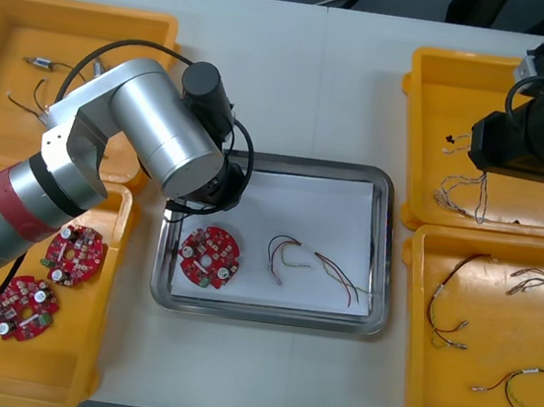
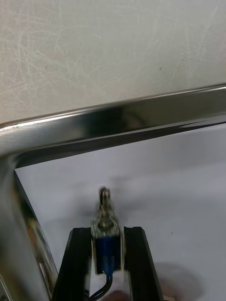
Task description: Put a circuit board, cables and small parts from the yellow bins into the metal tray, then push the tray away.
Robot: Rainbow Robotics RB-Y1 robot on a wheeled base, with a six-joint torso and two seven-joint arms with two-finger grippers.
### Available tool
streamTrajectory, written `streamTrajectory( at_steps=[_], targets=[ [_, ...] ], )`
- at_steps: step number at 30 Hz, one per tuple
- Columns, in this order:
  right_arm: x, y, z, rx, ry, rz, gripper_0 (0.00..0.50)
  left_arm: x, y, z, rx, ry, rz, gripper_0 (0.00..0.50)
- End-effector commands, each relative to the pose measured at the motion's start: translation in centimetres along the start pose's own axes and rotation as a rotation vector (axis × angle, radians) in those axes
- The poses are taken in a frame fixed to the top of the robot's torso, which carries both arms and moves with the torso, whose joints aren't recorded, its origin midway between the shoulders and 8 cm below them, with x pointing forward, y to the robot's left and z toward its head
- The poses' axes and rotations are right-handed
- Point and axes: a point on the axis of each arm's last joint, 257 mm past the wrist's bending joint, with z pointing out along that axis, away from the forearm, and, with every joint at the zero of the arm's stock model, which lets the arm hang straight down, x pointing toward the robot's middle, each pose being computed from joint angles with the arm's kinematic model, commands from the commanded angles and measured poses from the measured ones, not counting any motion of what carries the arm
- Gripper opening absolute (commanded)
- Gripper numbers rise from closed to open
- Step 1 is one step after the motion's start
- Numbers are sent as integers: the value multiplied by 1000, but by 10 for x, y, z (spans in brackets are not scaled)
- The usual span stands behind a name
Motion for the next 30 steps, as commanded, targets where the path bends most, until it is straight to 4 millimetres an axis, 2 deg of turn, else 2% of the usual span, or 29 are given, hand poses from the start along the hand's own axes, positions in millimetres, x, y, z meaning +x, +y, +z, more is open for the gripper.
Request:
streamTrajectory(
  at_steps=[1, 6, 10, 15, 20, 24, 30],
  targets=[
    [0, 11, -9, -3, -41, 29, 0, 6, -18, 3, 34, 4, -82, 336],
    [5, 12, -12, -2, -60, 26, 0, 5, -20, 2, 39, 0, -87, 439],
    [10, 13, -14, -5, -70, 17, 0, 4, -20, 1, 40, -2, -91, 468],
    [18, 25, -15, -3, -78, -30, 0, -3, -20, -8, 59, -12, -107, 470],
    [23, 41, -16, 25, -101, -97, 0, -10, -18, -34, 98, -12, -113, 472],
    [25, 48, -17, 21, -107, -113, 0, -14, -6, -59, 103, -5, -119, 469],
    [29, 55, -18, -3, -99, -120, 0, -25, 30, -99, 77, -2, -133, 472]
  ],
)
